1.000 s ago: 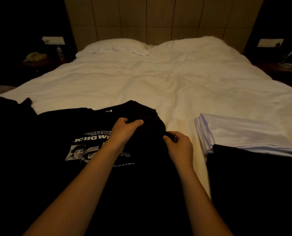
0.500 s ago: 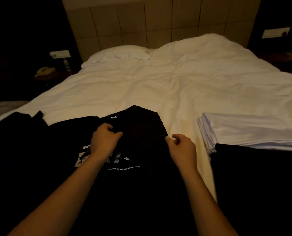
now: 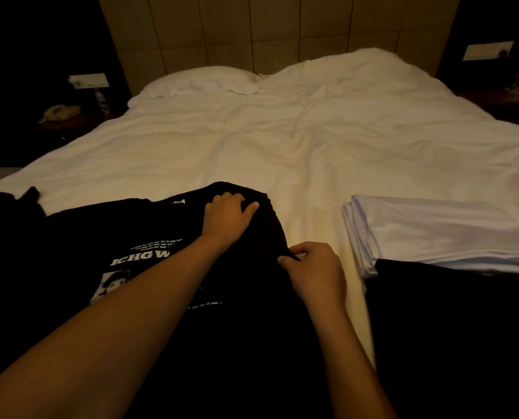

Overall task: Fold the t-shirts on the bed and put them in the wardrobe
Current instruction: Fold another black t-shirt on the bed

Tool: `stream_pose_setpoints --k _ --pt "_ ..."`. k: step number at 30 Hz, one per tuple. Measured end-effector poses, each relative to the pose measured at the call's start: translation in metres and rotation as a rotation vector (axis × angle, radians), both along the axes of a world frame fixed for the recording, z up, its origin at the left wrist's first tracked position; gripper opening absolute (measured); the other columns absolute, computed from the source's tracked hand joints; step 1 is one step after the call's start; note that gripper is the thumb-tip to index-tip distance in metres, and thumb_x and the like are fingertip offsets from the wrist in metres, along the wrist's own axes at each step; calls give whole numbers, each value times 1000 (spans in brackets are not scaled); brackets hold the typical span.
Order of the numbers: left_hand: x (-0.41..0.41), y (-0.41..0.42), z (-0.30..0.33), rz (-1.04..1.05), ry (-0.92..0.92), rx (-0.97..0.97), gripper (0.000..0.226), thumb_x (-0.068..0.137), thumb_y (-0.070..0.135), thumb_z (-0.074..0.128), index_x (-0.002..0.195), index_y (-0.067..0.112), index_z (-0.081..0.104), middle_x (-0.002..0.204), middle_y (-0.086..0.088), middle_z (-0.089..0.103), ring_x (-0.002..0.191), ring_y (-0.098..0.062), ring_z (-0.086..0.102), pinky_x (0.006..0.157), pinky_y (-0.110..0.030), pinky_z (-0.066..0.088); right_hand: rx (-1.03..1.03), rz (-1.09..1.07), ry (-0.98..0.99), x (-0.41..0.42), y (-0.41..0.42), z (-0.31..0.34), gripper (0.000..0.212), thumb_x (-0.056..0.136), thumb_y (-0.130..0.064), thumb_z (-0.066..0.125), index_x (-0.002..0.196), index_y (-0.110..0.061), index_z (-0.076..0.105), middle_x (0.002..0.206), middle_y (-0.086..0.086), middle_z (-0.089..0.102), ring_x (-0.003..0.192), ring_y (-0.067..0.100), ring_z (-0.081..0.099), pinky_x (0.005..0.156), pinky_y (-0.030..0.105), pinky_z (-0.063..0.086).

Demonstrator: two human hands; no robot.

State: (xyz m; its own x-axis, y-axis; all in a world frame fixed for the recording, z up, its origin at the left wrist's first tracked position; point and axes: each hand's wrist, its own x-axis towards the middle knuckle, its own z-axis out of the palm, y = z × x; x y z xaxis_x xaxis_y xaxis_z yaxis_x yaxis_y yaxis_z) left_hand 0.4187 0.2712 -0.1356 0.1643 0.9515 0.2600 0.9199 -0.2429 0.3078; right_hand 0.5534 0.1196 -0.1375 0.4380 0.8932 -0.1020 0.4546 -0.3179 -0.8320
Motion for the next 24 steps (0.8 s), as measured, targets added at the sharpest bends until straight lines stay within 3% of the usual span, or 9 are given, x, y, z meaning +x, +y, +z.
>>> stream_pose_setpoints --k 2,5,8,10,13,15,17,21,24 --pt "4 14 -1 3 -75 -58 46 98 50 48 118 12 64 115 -8 65 111 -29 58 99 -43 42 22 -14 30 2 1 -1 17 89 -35 67 96 -20 73 91 -2 70 81 17 64 62 25 41" --pt "4 29 2 -9 -251 -36 39 99 41 52 83 8 66 80 -9 65 79 -27 61 75 -38 49 42 -69 -29 3 -1 0 20 92 -33 62 81 -18 69 77 0 65 71 20 59 53 24 34" --pt "-1 29 3 -46 -252 38 42 101 38 50 80 6 66 75 -9 64 71 -25 60 70 -40 48 0 -86 -83 3 -3 1 18 94 -30 60 89 -18 72 84 2 69 72 20 58 52 22 32" --pt "-2 23 1 -65 -191 23 42 102 39 47 82 6 63 73 -7 61 70 -25 58 69 -40 49 -11 -77 -108 2 -3 1 15 93 -26 61 98 -20 73 93 2 70 81 21 62 61 23 39" --pt "-5 4 6 -65 -149 70 38 103 41 41 114 12 63 105 -8 65 96 -26 60 87 -44 50 106 -26 -171 0 -4 2 30 94 -25 60 123 -24 64 119 1 63 111 22 56 81 29 46" --pt "-12 -19 11 -123 -54 97 48 103 44 38 141 16 48 138 -10 53 125 -29 49 105 -44 40 220 50 -218 -2 -4 4 36 96 -28 56 132 -24 58 130 -1 58 121 21 49 94 32 42" --pt "-28 -49 10 -221 35 7 59 102 51 33 153 22 31 156 -5 34 143 -23 30 114 -38 26 209 156 -300 -5 -1 2 42 98 -35 51 138 -22 53 138 -2 54 126 21 46 101 33 38" --pt "-69 -93 -7 -266 306 -171 82 85 79 6 156 37 4 165 6 3 151 -10 -2 120 -33 0 -66 308 -510 -8 1 -7 55 103 -46 33 153 -23 31 160 -1 26 149 23 17 121 41 15" --pt "-83 -102 -13 -234 388 -183 84 82 81 2 155 39 -3 164 8 -5 150 -9 -9 120 -35 -6 -139 337 -577 -10 0 -10 55 104 -46 24 156 -25 21 164 -3 14 151 23 4 122 43 3"
